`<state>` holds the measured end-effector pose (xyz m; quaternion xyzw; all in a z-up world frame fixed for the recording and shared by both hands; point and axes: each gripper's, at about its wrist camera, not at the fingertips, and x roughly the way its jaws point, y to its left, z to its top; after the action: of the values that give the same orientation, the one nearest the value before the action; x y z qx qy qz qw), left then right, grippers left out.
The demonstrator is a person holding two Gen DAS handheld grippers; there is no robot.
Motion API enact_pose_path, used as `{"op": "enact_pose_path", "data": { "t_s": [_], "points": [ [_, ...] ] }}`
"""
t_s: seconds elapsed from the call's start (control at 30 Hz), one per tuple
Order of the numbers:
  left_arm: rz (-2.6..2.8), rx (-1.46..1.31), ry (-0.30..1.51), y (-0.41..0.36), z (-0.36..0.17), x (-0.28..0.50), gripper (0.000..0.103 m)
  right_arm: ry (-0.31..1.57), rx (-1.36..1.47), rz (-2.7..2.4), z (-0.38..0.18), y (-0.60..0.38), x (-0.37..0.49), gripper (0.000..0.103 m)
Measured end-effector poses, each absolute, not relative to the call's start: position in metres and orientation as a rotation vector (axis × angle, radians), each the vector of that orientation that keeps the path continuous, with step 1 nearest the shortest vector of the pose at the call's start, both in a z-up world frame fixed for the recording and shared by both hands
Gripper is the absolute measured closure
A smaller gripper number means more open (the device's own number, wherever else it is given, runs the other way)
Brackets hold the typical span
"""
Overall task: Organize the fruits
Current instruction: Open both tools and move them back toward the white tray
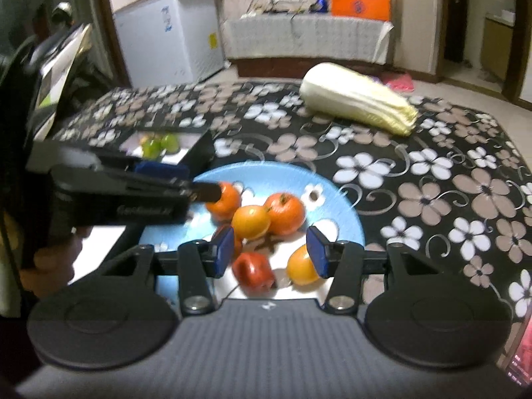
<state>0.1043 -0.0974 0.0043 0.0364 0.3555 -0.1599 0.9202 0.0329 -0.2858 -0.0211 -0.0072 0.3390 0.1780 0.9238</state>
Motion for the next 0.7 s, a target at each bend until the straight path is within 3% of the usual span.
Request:
{"op": "enact_pose_path", "data": {
  "t_s": [0.7],
  "points": [
    [-0.259,0.046,0.702,-0.026,0.019,0.094,0.048,0.569,0.064,0.404,-0.005,-0.241,0.046,0.053]
  ]
}}
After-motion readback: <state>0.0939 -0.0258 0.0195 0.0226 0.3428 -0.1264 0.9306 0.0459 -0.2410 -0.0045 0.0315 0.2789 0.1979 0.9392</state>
